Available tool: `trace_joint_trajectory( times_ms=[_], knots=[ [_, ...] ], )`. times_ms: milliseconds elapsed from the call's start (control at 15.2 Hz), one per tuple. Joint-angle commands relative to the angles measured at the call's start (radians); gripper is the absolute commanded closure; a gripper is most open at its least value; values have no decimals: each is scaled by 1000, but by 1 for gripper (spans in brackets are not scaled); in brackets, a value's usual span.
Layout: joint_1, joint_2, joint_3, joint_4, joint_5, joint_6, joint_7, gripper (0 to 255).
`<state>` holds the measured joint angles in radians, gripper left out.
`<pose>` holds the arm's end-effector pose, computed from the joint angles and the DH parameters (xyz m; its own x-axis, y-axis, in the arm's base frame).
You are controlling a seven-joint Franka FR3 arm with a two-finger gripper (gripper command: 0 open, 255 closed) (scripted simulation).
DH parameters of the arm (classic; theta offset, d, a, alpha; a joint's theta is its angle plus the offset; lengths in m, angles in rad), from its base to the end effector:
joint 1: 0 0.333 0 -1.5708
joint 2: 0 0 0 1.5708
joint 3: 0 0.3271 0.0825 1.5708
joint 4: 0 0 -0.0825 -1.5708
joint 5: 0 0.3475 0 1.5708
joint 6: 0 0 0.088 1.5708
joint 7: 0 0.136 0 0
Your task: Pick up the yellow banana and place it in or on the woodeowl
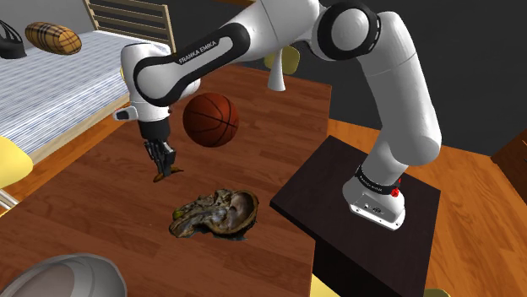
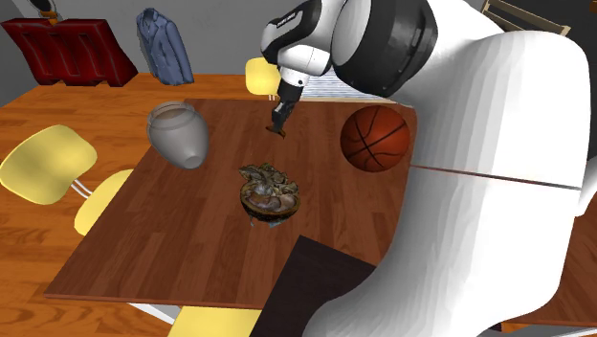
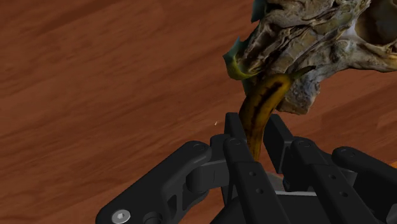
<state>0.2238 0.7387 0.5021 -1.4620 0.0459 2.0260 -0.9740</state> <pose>0.5440 0.4067 0.2804 0.0278 0.9714 0.2360 0.9548 0.0441 -0.2939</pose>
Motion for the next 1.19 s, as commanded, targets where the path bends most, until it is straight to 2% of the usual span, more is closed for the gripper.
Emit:
trace_joint_trajectory(
  times_ms=[0, 132, 462, 858, 1122],
  knots=[
    [-1, -14, 4, 5, 3, -18, 5, 255],
    [-3, -23, 6, 10, 6, -32, 8, 255],
    [-67, -219, 61, -304, 80, 95, -6, 255],
    [-128, -442, 141, -608, 212, 196, -47, 255],
    [-116, -404, 130, -621, 196, 243, -49, 255]
  ],
)
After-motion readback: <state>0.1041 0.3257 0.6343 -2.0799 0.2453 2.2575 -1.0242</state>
